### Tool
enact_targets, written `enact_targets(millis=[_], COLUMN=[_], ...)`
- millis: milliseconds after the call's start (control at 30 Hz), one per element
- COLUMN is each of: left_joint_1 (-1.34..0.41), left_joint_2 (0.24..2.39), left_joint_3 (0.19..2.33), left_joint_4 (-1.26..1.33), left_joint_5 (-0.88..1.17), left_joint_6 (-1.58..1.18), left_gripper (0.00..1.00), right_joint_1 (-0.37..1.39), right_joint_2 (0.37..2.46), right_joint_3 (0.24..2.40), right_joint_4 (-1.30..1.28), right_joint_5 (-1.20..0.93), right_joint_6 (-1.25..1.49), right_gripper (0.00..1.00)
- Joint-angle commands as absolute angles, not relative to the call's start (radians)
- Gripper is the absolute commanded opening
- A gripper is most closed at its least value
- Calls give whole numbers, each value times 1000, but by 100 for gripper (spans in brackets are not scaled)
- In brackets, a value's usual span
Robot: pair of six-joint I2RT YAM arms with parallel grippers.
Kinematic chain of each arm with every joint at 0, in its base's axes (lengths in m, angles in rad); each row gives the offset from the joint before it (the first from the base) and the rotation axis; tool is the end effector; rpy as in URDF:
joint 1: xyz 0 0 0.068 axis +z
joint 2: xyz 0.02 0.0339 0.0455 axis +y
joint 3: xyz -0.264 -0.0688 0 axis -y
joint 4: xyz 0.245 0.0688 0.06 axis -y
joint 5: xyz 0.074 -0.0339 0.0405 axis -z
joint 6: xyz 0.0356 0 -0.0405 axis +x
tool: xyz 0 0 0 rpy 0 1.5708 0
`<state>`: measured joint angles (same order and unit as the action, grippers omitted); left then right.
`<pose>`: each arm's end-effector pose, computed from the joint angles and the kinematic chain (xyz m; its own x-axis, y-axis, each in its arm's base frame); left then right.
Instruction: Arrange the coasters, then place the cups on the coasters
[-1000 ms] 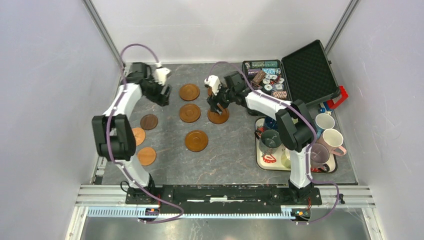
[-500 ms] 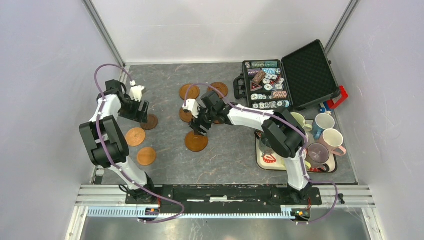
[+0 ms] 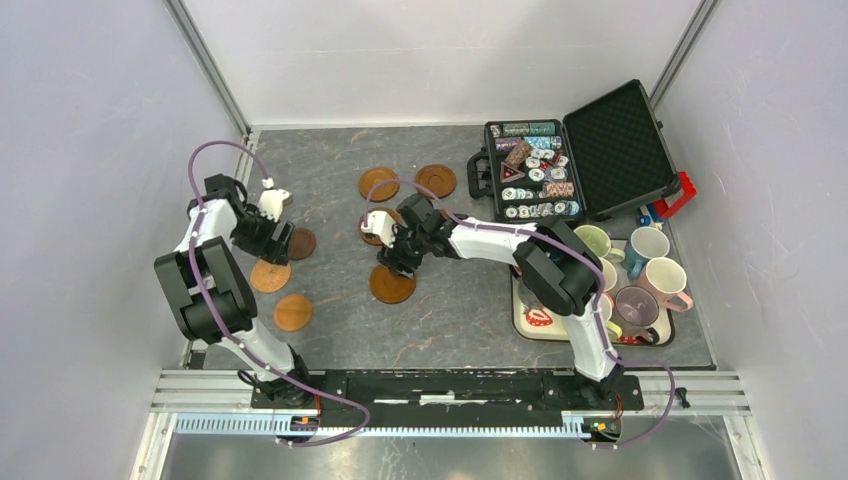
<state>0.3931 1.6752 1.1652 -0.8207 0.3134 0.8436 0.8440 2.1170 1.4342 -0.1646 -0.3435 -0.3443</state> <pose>0.2964 0.1110 0.2041 -0.8181 0.4301 -0.3818 0.4730 0.8808 -0.0214 0.2942 0.3489 0.1505 -0.1813 -0.6822 -0.7083 -0.9699 0.2431 0.0142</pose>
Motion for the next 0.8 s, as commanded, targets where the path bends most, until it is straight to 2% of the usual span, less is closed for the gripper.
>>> enact_targets(millis=[0, 100, 300, 467, 667, 767], left_joint_1=[454, 493, 500, 492, 436, 384], left_joint_2=[1686, 1763, 1805, 1827, 1804, 1773], left_joint_3=[1175, 1251, 1216, 1181, 1110, 1054], left_joint_4=[-809, -852, -854, -853, -835, -817], left_joint_5=[321, 328, 296, 298, 313, 319], left_joint_6=[922, 914, 988, 1002, 985, 975], left_gripper=[88, 87, 83, 73, 55, 51], right_joint_1=[838, 826, 783, 727, 673, 653], right_joint_2=[2069, 2034, 1961, 1900, 1847, 1825], right_joint_3=[1340, 1287, 1185, 1122, 1041, 1011], right_joint_4=[-224, -252, -260, -266, -261, -247], right_joint_5=[-256, -257, -245, -246, -233, -224], right_joint_6=[-409, -420, -431, -442, -446, -443], right_gripper=[64, 62, 59, 59, 58, 58])
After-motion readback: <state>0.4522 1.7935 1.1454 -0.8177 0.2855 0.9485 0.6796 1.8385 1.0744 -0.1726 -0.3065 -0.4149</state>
